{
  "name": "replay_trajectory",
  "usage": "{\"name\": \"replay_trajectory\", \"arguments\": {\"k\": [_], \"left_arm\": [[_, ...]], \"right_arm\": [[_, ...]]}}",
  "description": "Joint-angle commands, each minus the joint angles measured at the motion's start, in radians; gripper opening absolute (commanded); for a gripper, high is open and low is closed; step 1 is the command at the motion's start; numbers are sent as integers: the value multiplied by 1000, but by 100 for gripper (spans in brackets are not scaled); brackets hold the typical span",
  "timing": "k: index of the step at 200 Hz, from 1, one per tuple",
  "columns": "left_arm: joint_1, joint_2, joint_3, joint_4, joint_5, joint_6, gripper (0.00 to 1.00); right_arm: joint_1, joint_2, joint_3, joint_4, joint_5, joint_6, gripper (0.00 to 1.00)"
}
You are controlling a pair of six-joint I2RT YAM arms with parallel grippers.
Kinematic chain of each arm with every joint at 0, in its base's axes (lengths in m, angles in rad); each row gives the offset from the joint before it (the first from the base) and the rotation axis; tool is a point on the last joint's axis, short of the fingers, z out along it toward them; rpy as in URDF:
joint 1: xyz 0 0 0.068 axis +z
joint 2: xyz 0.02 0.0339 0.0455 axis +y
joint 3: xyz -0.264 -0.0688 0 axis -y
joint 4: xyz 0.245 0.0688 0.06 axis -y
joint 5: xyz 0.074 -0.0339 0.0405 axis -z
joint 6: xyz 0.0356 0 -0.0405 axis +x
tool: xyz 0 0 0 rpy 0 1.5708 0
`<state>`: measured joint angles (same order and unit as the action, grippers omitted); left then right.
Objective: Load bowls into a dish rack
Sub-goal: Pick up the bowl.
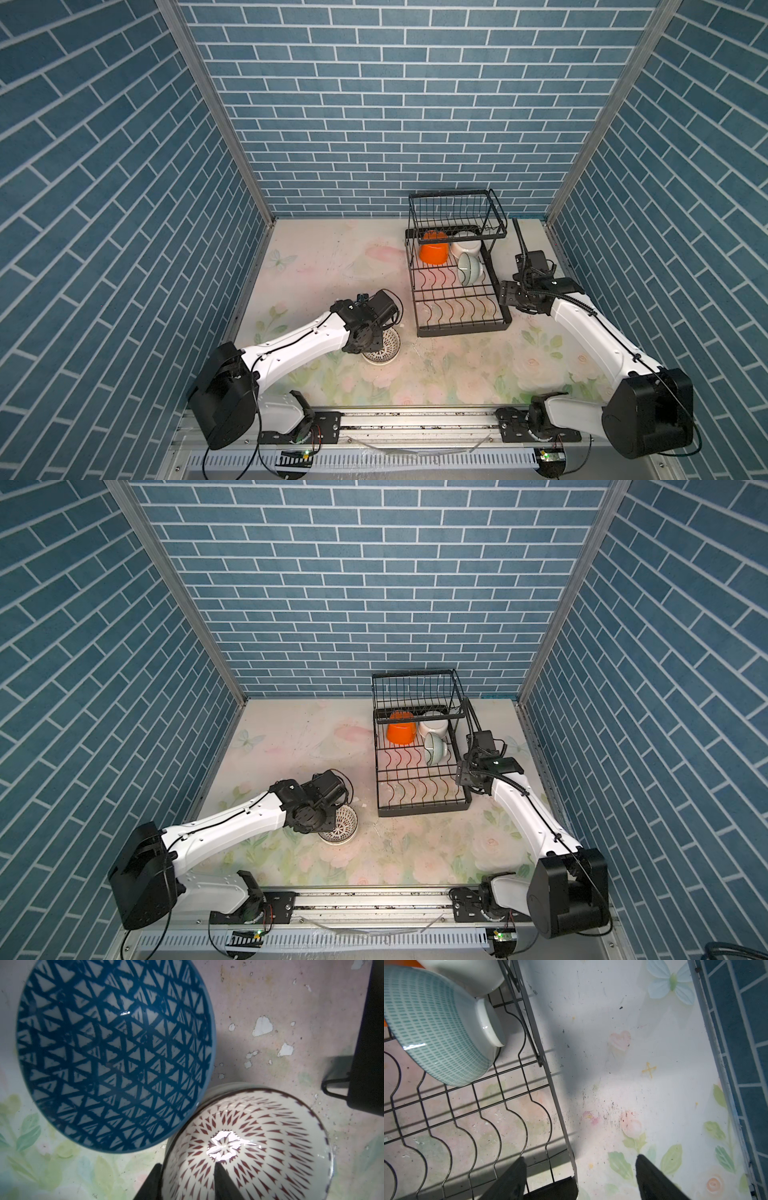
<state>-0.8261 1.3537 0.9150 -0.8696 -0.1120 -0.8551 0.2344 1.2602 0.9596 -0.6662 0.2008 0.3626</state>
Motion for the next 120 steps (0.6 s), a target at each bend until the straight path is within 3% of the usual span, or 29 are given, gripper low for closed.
{"name": "replay_trajectory", "arguments": {"k": [1, 102, 120], "left_arm": [[-11, 13, 30, -33, -10, -1, 36], [-18, 15, 22, -34, -31, 4, 20], [-18, 15, 15, -26, -29, 5, 13]], "right_arm": [[-2, -4, 4, -17, -18, 23, 82], [-1, 5, -4, -3, -40, 19, 82], [-1, 4, -3, -4, -42, 19, 81]]}}
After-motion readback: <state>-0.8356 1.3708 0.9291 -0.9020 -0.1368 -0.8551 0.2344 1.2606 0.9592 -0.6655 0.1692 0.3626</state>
